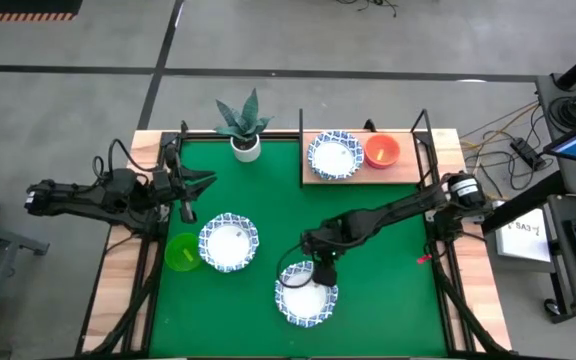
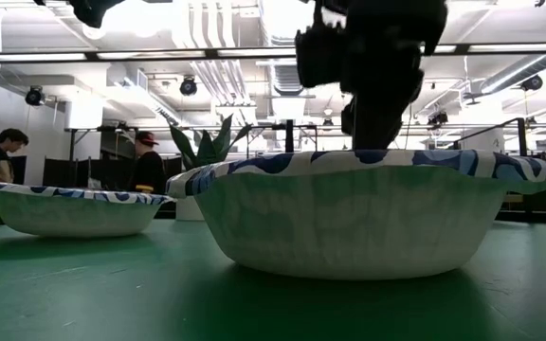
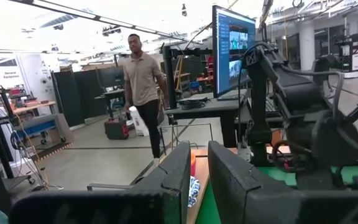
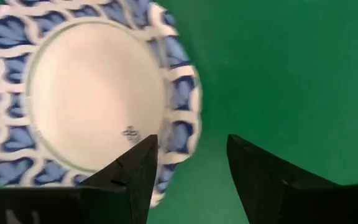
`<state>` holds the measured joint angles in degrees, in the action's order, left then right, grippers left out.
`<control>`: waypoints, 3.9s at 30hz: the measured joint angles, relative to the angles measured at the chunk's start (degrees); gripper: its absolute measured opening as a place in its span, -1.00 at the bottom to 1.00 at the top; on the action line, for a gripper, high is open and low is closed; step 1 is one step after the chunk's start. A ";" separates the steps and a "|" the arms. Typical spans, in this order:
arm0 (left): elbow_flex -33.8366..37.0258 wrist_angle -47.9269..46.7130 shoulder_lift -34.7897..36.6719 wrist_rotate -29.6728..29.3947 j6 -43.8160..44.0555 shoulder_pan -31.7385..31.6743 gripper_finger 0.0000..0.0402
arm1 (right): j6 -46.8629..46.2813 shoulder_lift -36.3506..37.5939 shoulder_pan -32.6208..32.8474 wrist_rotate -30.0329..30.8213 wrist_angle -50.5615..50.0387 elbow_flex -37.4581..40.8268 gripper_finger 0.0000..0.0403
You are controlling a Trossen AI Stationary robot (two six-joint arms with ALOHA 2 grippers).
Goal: Place and stack bowls onto a shelf
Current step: Stack the white patterned bowl on top of the white patterned bowl on the shelf
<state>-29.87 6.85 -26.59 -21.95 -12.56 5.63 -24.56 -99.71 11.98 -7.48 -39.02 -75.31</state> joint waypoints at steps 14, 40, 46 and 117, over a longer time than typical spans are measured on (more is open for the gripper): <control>0.00 -0.04 -0.28 0.02 0.00 0.02 -0.80 | 1.13 -4.06 0.03 0.04 7.32 0.59 -0.11; -0.02 0.30 -0.59 0.02 0.00 0.02 -0.80 | 1.72 -3.51 -1.23 -3.85 8.81 0.61 -0.93; -0.02 0.48 -0.59 0.02 0.00 0.00 -0.80 | 1.66 3.47 -3.71 -4.52 3.35 -0.50 -0.94; -0.02 0.33 -0.66 0.02 -0.24 0.00 -0.80 | 25.50 10.70 -66.02 -6.94 -9.05 -9.40 -0.51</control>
<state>-29.89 7.18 -27.24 -21.93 -12.80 5.63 0.95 -89.01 -54.04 -14.42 -48.07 -84.71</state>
